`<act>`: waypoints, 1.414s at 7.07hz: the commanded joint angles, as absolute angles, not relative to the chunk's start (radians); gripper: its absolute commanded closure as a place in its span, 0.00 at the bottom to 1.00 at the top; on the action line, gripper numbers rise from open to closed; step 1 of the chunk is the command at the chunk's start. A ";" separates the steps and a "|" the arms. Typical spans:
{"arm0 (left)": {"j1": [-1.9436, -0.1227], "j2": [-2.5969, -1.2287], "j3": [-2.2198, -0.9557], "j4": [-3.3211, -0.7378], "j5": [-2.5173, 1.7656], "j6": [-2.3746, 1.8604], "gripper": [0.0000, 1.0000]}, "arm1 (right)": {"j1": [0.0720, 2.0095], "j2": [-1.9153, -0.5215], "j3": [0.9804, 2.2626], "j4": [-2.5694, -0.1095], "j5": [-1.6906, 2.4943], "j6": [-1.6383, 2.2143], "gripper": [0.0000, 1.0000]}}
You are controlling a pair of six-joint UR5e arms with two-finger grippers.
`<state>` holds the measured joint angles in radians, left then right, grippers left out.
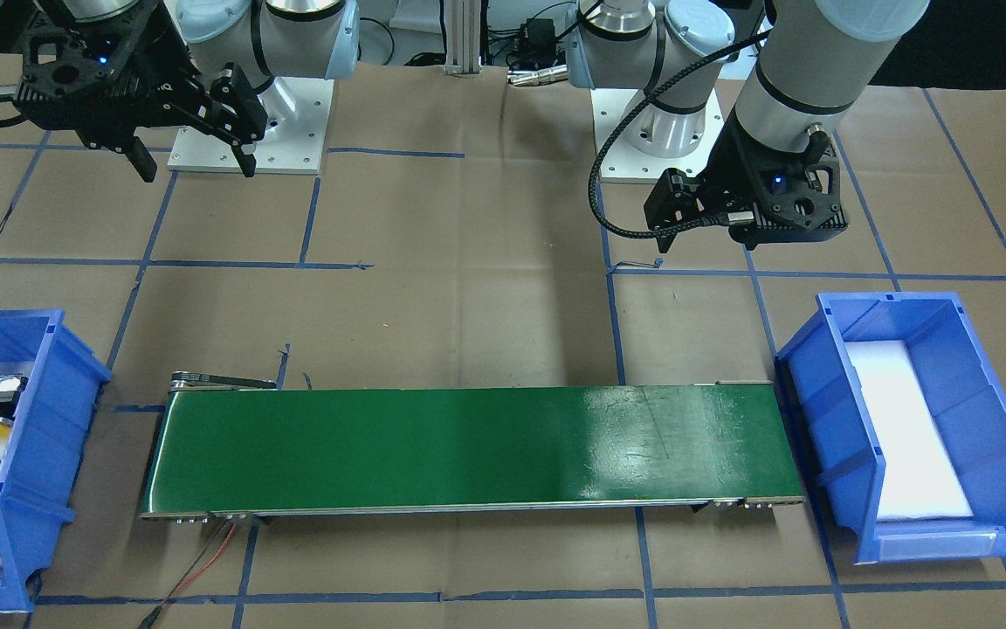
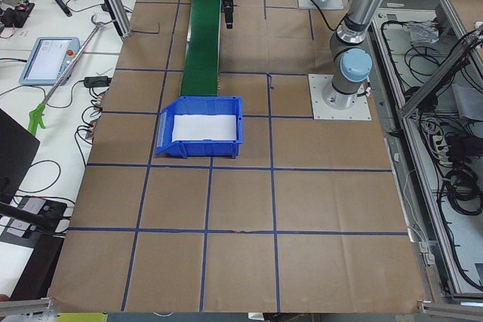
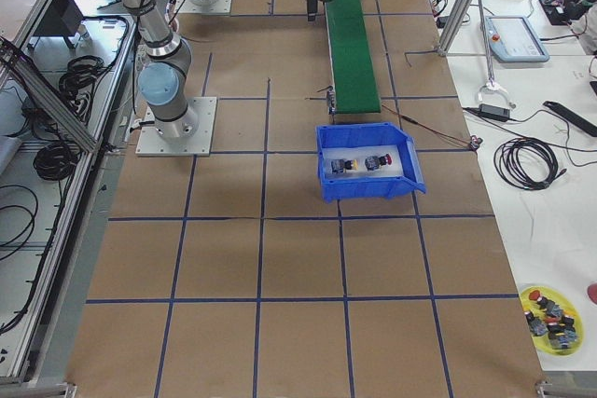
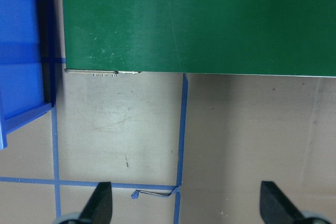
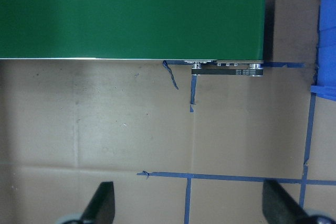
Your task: Transport two buttons from left to right
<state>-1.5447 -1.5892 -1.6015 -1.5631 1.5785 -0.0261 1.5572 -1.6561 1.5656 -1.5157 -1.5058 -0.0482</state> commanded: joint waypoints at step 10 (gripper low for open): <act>-1.545 -1.589 -1.601 -1.563 1.580 -0.026 0.00 | 1.621 -1.651 1.566 -1.525 -1.525 0.035 0.00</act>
